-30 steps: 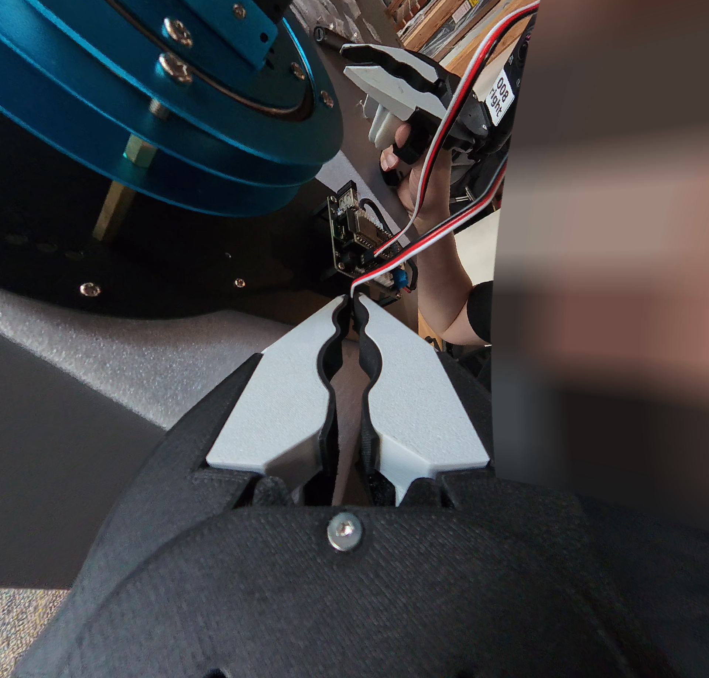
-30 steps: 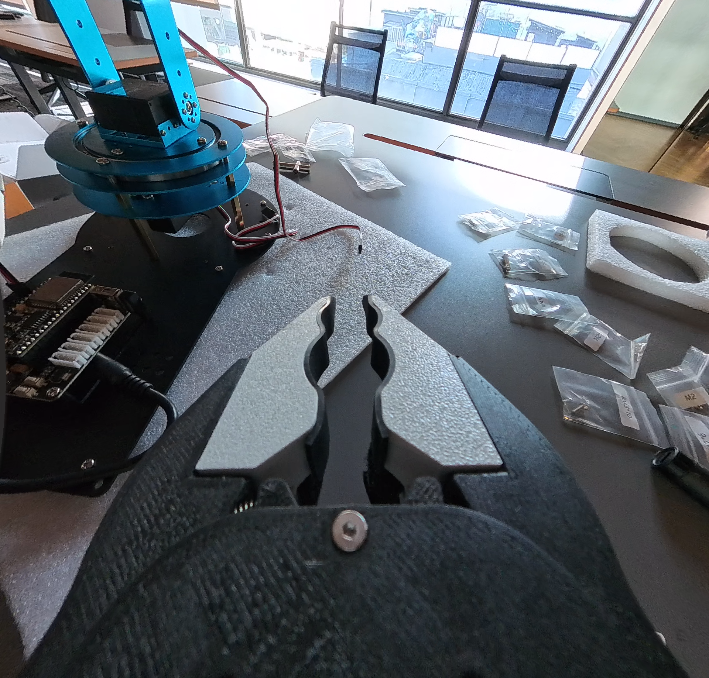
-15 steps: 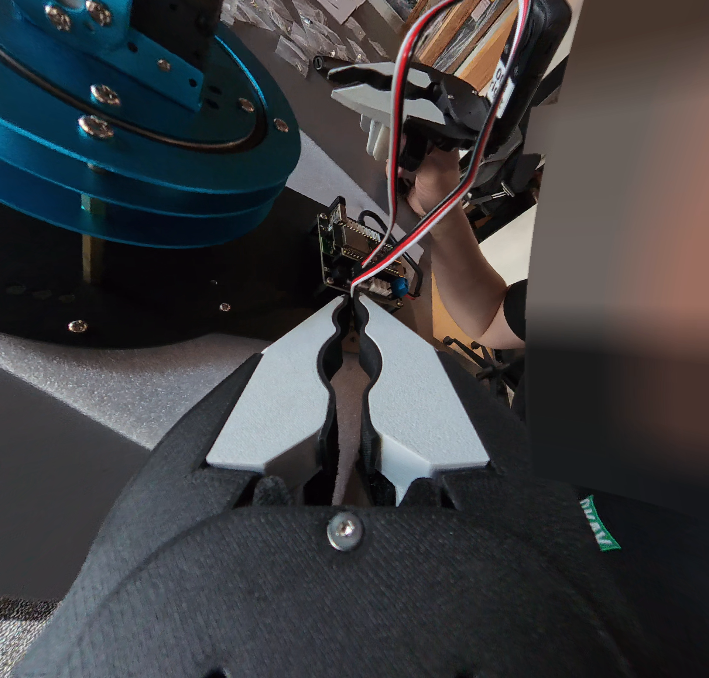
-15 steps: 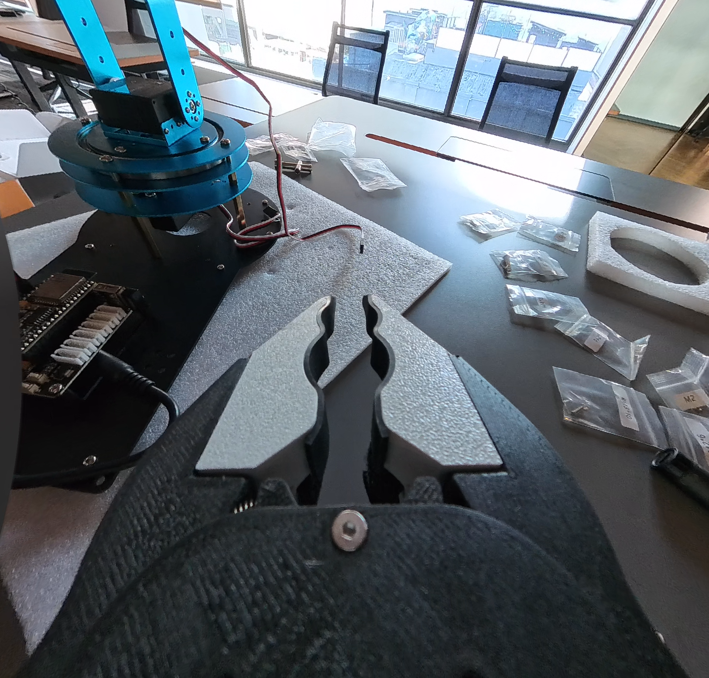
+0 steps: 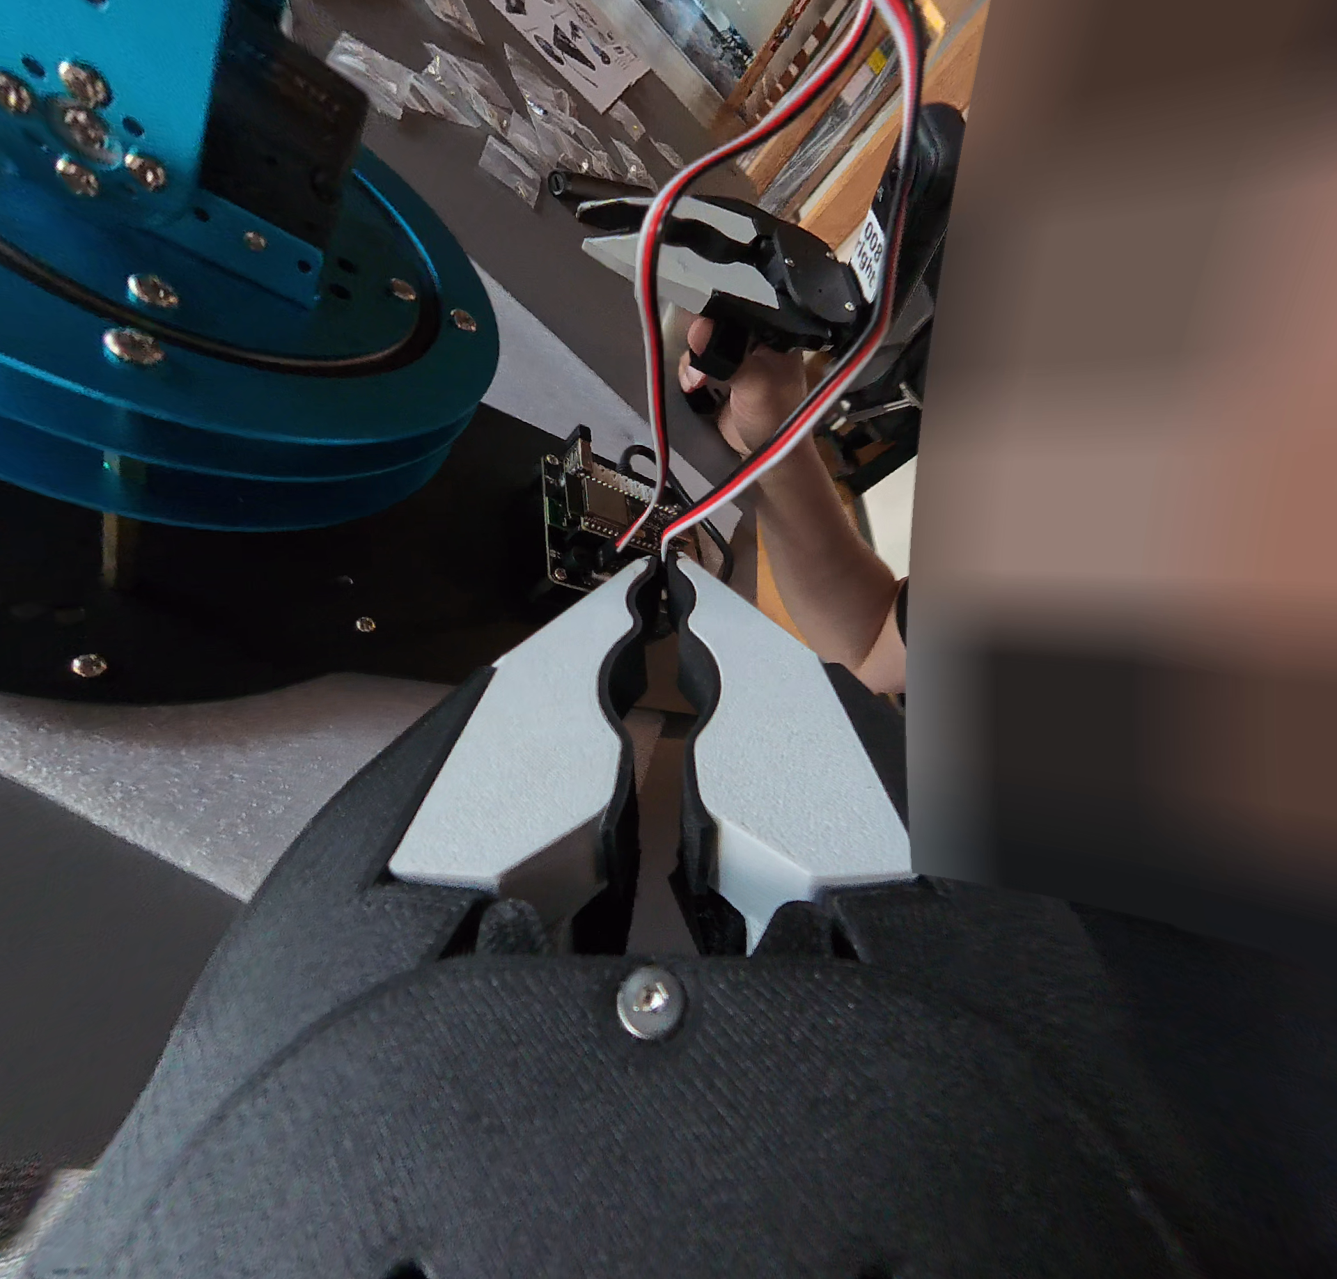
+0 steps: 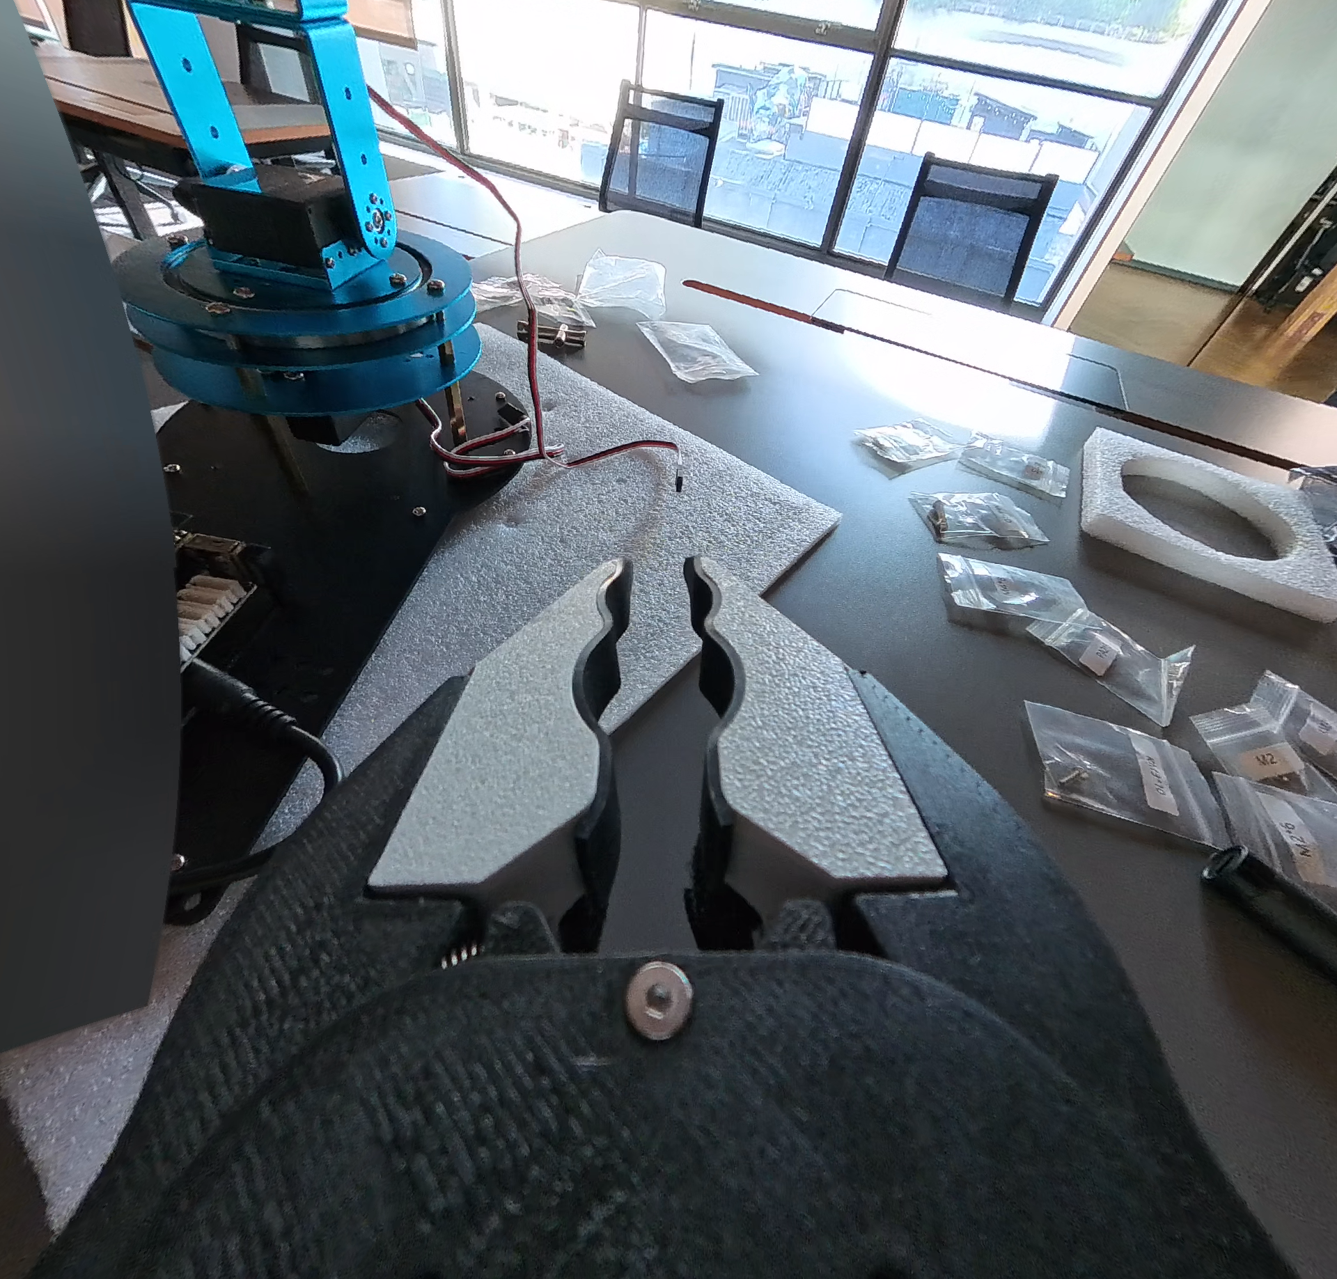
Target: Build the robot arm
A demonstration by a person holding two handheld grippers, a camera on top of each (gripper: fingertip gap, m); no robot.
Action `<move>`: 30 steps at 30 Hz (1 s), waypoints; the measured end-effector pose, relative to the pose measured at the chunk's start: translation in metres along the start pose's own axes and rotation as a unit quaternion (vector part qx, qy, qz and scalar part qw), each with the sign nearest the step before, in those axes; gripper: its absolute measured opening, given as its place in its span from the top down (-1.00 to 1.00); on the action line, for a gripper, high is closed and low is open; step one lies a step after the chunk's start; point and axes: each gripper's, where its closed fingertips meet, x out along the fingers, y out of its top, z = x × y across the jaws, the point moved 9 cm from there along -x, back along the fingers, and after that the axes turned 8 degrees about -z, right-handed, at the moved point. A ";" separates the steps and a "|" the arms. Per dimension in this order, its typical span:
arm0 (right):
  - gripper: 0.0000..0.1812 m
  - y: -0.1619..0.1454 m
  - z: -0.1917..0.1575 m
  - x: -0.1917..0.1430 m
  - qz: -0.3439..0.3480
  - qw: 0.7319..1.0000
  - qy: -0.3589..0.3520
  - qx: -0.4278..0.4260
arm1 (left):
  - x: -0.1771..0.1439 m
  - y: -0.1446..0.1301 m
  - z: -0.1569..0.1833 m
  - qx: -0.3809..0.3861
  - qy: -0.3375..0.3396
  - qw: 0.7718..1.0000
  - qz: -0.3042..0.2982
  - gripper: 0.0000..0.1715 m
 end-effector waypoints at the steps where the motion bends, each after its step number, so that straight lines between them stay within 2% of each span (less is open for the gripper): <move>1: 0.83 0.000 0.000 0.000 -0.002 1.000 0.002 0.000 | 0.001 0.000 0.001 0.012 0.010 1.000 -0.001 1.00; 9: 0.83 0.000 0.001 0.000 0.000 1.000 0.002 0.008 | 0.013 0.007 0.022 0.129 0.127 0.983 -0.031 1.00; 15: 0.85 -0.001 0.004 0.000 -0.003 1.000 -0.004 0.021 | 0.010 0.018 0.044 0.188 0.168 0.967 -0.024 1.00; 17: 0.92 0.001 0.003 -0.002 0.012 1.000 -0.021 0.009 | 0.008 0.020 0.050 0.218 0.190 0.957 -0.028 1.00; 20: 0.92 0.003 -0.003 -0.003 0.031 0.999 -0.022 -0.024 | 0.005 0.026 0.062 0.263 0.212 0.941 -0.025 1.00; 25: 0.91 0.005 -0.019 0.005 0.014 0.996 -0.001 -0.089 | 0.011 0.033 0.078 0.305 0.242 0.919 -0.062 1.00; 28: 0.93 0.010 -0.035 0.003 0.056 0.988 0.051 -0.134 | 0.021 0.033 0.077 0.315 0.288 0.899 -0.097 1.00; 30: 0.99 0.021 -0.046 -0.002 0.117 0.973 0.140 -0.142 | 0.028 0.031 0.073 0.299 0.307 0.896 -0.117 1.00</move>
